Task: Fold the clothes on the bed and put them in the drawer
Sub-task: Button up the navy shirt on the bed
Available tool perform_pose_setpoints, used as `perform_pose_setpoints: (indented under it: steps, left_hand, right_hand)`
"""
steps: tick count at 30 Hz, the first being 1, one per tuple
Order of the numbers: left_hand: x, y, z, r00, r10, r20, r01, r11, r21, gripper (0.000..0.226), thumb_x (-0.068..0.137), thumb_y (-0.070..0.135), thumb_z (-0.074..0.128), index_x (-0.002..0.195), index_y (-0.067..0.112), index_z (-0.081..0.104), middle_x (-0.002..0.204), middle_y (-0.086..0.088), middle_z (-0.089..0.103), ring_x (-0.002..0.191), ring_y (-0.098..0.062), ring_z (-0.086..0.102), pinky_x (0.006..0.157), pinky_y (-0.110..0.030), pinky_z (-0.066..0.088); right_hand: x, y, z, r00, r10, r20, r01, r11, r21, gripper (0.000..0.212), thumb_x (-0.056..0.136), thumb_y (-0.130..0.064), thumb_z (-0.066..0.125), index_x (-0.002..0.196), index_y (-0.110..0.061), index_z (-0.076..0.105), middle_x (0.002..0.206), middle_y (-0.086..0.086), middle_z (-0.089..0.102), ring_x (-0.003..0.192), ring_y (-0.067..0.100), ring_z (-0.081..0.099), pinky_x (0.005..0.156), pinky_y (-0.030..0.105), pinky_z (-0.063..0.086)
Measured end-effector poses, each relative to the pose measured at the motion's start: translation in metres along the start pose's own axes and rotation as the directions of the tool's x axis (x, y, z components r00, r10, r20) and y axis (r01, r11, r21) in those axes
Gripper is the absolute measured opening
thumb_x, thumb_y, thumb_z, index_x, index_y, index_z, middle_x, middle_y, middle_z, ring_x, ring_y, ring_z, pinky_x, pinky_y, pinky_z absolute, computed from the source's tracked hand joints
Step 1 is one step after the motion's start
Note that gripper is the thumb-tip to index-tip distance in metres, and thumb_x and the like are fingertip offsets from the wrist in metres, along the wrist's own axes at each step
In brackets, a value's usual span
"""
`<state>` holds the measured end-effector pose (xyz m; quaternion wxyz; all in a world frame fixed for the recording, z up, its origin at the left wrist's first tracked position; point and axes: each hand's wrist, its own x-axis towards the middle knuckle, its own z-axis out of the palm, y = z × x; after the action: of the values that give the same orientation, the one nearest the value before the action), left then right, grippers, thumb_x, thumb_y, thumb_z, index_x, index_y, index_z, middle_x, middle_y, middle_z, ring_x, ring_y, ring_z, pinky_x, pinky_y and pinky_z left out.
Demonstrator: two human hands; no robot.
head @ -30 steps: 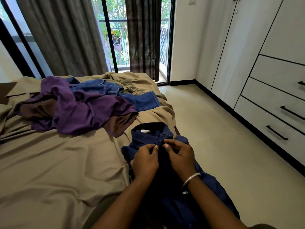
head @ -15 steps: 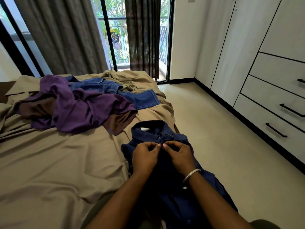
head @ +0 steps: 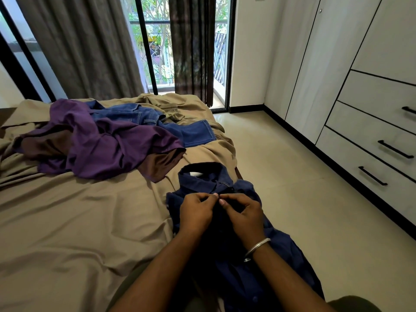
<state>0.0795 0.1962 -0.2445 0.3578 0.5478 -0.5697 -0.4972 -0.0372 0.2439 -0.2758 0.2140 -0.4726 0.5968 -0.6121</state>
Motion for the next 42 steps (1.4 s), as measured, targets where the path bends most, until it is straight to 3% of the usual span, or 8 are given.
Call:
perform_pose_setpoints:
  steps: [10, 14, 17, 24, 31, 35, 38, 42]
  left_hand:
    - [-0.002, 0.002, 0.003, 0.999, 0.002, 0.049, -0.002, 1.0, 0.006, 0.031, 0.096, 0.027, 0.063, 0.07, 0.014, 0.075, 0.068, -0.013, 0.071, 0.068, -0.034, 0.069, 0.066, -0.049, 0.056]
    - [-0.004, 0.004, 0.001, 0.999, 0.02, 0.038, -0.02, 1.0, -0.002, 0.03, 0.095, 0.027, 0.064, 0.071, 0.013, 0.075, 0.069, -0.016, 0.07, 0.063, -0.035, 0.066, 0.061, -0.045, 0.053]
    - [-0.005, 0.003, 0.002, 0.998, 0.033, 0.048, -0.035, 0.999, 0.029, 0.028, 0.095, 0.031, 0.064, 0.074, 0.019, 0.077, 0.07, -0.004, 0.074, 0.07, -0.027, 0.072, 0.07, -0.049, 0.06]
    - [-0.011, 0.006, 0.003, 0.996, 0.041, 0.081, -0.055, 0.983, 0.174, 0.021, 0.094, 0.031, 0.064, 0.078, 0.024, 0.076, 0.073, 0.005, 0.074, 0.071, -0.011, 0.071, 0.072, -0.041, 0.061]
    - [-0.017, 0.013, 0.002, 0.994, -0.001, 0.106, -0.035, 0.939, 0.342, 0.026, 0.091, 0.029, 0.065, 0.074, 0.012, 0.074, 0.071, -0.007, 0.072, 0.071, -0.02, 0.069, 0.065, -0.038, 0.055]
    - [-0.018, 0.014, -0.002, 0.98, -0.045, 0.195, -0.056, 0.873, 0.484, 0.028, 0.084, 0.035, 0.068, 0.065, 0.014, 0.073, 0.06, 0.0, 0.068, 0.065, -0.018, 0.067, 0.063, -0.037, 0.055]
    - [-0.017, 0.016, -0.009, 0.958, -0.087, 0.273, -0.07, 0.852, 0.519, 0.031, 0.082, 0.04, 0.067, 0.061, 0.018, 0.074, 0.056, 0.007, 0.068, 0.06, -0.014, 0.064, 0.067, -0.038, 0.057]
    - [-0.018, 0.021, -0.017, 0.99, 0.104, 0.094, -0.135, 0.877, 0.461, 0.036, 0.075, 0.054, 0.057, 0.065, 0.022, 0.071, 0.059, 0.01, 0.068, 0.06, -0.01, 0.065, 0.064, -0.037, 0.057]
  right_hand:
    - [0.002, -0.001, -0.001, 0.974, 0.227, 0.013, -0.222, 0.934, 0.281, 0.024, 0.08, 0.006, 0.073, 0.08, -0.017, 0.075, 0.078, -0.003, 0.076, 0.08, 0.01, 0.073, 0.072, 0.019, 0.055]
    - [0.002, 0.0, -0.001, 0.98, 0.2, 0.001, -0.191, 0.936, 0.294, 0.018, 0.081, 0.003, 0.074, 0.081, -0.015, 0.076, 0.082, 0.003, 0.077, 0.084, 0.018, 0.073, 0.077, 0.025, 0.057]
    - [-0.001, -0.004, -0.003, 0.981, 0.195, 0.02, -0.19, 0.919, 0.345, 0.004, 0.079, -0.007, 0.076, 0.082, -0.01, 0.076, 0.082, 0.007, 0.076, 0.081, 0.021, 0.073, 0.075, 0.027, 0.058]
    - [-0.001, 0.007, -0.005, 0.987, 0.159, -0.027, -0.155, 0.982, 0.11, 0.007, 0.084, -0.014, 0.076, 0.079, -0.018, 0.074, 0.078, 0.0, 0.075, 0.077, 0.012, 0.071, 0.071, 0.024, 0.057]
    - [-0.009, 0.016, -0.004, 0.993, 0.084, -0.083, -0.09, 0.993, -0.072, 0.021, 0.09, -0.015, 0.07, 0.079, -0.031, 0.064, 0.074, -0.009, 0.069, 0.073, 0.002, 0.065, 0.067, 0.023, 0.051]
    - [-0.014, 0.011, -0.008, 0.985, 0.133, -0.113, -0.131, 0.991, 0.019, 0.038, 0.092, -0.006, 0.064, 0.104, -0.04, 0.054, 0.091, -0.005, 0.066, 0.076, 0.002, 0.065, 0.066, 0.021, 0.051]
    - [-0.007, 0.007, -0.018, 0.992, 0.053, -0.112, -0.053, 0.999, 0.003, 0.06, 0.087, 0.004, 0.063, 0.124, -0.042, 0.051, 0.105, -0.007, 0.063, 0.083, 0.004, 0.065, 0.064, 0.016, 0.053]
    - [0.014, 0.004, -0.032, 0.992, -0.126, 0.021, 0.128, 0.982, -0.142, 0.047, 0.084, 0.007, 0.065, 0.113, -0.029, 0.068, 0.115, -0.006, 0.061, 0.098, 0.0, 0.062, 0.071, 0.013, 0.051]
